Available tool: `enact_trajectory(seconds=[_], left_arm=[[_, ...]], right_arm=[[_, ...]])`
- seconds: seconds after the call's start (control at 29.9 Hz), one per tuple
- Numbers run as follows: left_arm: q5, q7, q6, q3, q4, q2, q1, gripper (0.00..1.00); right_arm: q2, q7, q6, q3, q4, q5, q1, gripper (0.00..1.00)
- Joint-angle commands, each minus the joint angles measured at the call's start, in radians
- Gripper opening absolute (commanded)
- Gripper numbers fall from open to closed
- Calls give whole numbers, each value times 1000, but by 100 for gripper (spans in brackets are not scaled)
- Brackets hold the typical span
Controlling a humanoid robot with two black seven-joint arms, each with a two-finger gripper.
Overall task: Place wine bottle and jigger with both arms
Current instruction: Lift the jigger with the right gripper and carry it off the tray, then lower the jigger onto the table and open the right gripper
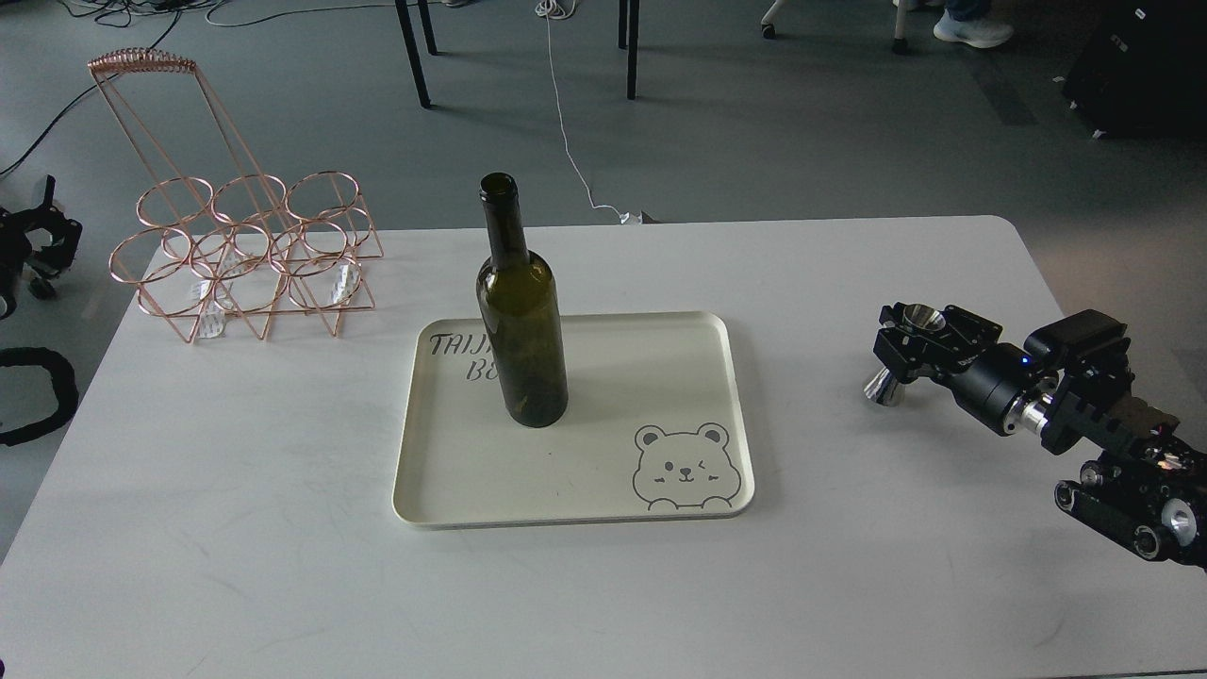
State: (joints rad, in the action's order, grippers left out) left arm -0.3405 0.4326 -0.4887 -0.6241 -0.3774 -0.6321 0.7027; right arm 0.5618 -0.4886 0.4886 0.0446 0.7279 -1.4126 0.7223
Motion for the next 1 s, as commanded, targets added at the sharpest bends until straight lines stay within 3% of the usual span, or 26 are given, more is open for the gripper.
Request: enact_trajectory(seconds=[0.0, 0.1, 0.53, 0.63, 0.8, 0.97], left_arm=[[0, 0, 0, 0, 0, 0, 0, 99], [0, 0, 0, 0, 0, -1, 0, 99], [0, 0, 0, 0, 0, -1, 5, 99], [0, 0, 0, 0, 0, -1, 5, 99], [0, 0, 0, 0, 0, -1, 8, 99], [0, 0, 0, -2, -1, -1, 14, 99]], right_arm=[[1, 0, 0, 0, 1, 0, -1, 36], [4, 0, 0, 0, 1, 0, -1, 46], [12, 0, 0, 0, 19, 0, -9, 58], [44, 0, 0, 0, 68, 1, -34, 76], [138, 0, 0, 5, 189, 3, -38, 93], [152, 0, 0, 18, 199, 3, -35, 94]])
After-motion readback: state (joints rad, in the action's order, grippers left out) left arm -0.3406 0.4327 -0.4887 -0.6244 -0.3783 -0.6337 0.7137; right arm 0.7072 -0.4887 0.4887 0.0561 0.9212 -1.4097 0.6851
